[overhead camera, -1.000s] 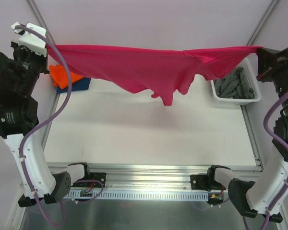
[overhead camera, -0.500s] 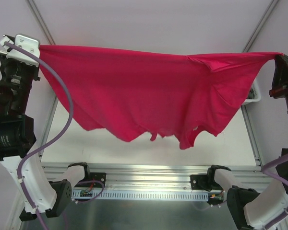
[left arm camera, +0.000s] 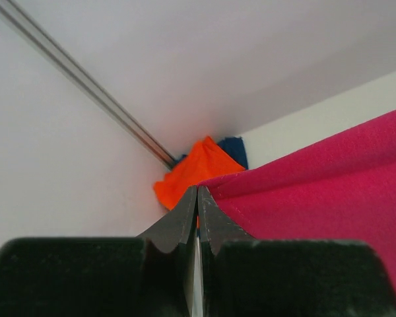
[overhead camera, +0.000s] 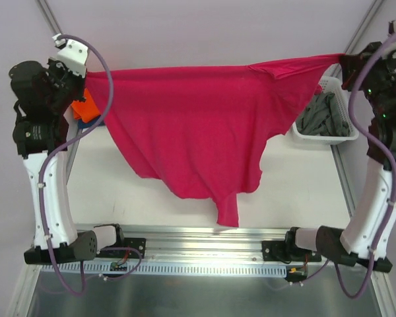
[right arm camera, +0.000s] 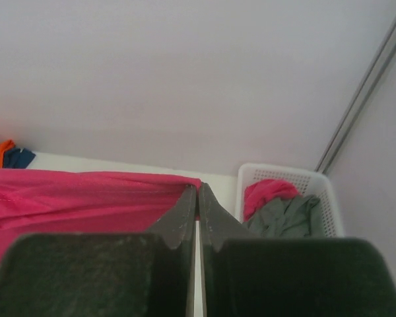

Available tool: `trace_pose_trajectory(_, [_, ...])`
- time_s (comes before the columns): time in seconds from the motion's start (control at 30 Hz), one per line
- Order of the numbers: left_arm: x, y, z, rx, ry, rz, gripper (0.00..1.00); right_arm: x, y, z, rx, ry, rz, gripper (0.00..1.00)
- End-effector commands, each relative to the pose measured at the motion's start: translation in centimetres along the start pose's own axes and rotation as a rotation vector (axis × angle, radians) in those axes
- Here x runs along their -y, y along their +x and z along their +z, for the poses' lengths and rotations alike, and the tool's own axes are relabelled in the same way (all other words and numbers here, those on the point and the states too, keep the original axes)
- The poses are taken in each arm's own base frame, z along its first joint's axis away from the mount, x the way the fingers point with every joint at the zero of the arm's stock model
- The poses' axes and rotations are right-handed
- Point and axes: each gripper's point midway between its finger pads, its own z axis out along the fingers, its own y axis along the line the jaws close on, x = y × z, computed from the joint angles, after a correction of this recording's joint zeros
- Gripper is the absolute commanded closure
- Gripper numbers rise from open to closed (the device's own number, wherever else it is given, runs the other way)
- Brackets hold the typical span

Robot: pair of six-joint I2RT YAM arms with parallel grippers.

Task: Fold and stack the t-shirts
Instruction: Fold the tshirt

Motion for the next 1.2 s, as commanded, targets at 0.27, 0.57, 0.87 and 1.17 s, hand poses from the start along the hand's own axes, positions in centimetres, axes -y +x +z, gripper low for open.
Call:
trace_pose_trajectory(0.27, [2.8, 6.9, 5.8, -0.152, 0.099, -0.094, 1.00, 2.7, 4.6, 7.0, -0.122, 0.025, 0.093, 1.00])
trace_pose_trajectory(0.57, [10.7, 14.7, 3.5, -0.307, 0.298, -0.175, 1.00, -2.9, 23.0, 4.2, -0.628, -0.143, 0.372, 1.00])
trace_pose_trajectory(0.87, [21.1, 23.1, 0.1, -0.648, 0.574, -0.615, 1.00, -6.1, 34.7, 2.5, -0.959, -0.196, 0.539, 0.99])
trace_pose_trajectory(1.17, [26.1, 27.1, -0.8, -0.903, 0.728, -0.871, 1.00, -7.2, 40.8, 0.3, -1.148, -0.168, 0.571, 0.99])
